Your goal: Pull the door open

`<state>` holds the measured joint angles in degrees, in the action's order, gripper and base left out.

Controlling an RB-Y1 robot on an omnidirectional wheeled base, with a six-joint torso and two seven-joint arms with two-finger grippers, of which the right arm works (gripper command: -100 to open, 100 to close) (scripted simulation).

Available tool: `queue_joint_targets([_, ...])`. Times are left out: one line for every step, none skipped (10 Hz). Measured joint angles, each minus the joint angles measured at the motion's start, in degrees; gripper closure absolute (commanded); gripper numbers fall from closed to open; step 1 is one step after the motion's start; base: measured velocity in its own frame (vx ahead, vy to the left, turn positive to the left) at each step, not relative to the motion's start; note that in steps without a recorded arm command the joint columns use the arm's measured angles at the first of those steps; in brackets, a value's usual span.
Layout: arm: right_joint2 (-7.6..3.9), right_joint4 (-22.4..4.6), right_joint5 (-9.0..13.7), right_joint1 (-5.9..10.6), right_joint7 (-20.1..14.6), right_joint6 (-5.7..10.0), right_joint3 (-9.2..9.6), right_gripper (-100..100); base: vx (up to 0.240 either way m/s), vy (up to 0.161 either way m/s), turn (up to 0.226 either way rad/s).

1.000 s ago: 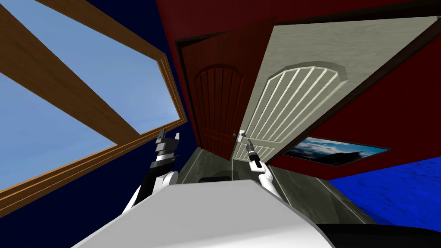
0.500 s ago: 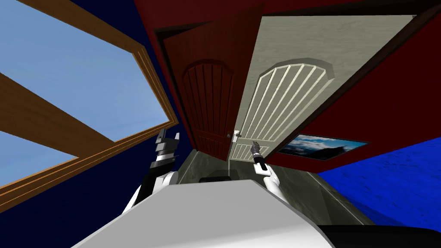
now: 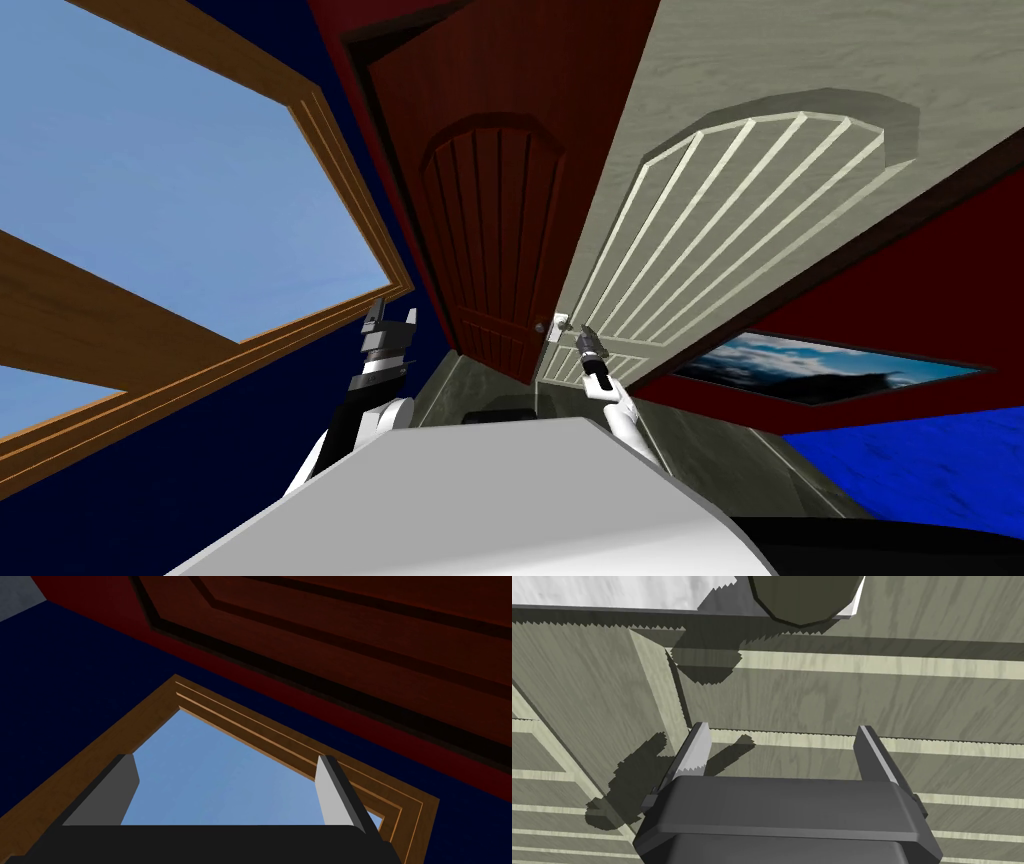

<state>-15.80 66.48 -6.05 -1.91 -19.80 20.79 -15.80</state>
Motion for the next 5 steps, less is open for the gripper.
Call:
queue_joint_targets([0.68,1.4,-0.1,-0.08,-0.1,-0.28,0.89,-100,0.149,0.176,0.103])
queue_joint_targets([1.28,1.5,-0.2,0.31,0.0,-0.16,1.44,-100,0.070,0.072,0.012])
queue_joint_targets([1.36,1.5,-0.2,0.39,0.0,-0.07,1.51,100,-0.009,-0.005,-0.012])
queue_joint_targets([1.33,1.5,-0.2,0.36,0.0,-0.12,1.48,100,-0.029,-0.023,0.019])
queue_joint_targets([1.39,1.5,-0.3,0.35,0.0,-0.15,1.58,100,-0.020,-0.020,0.029])
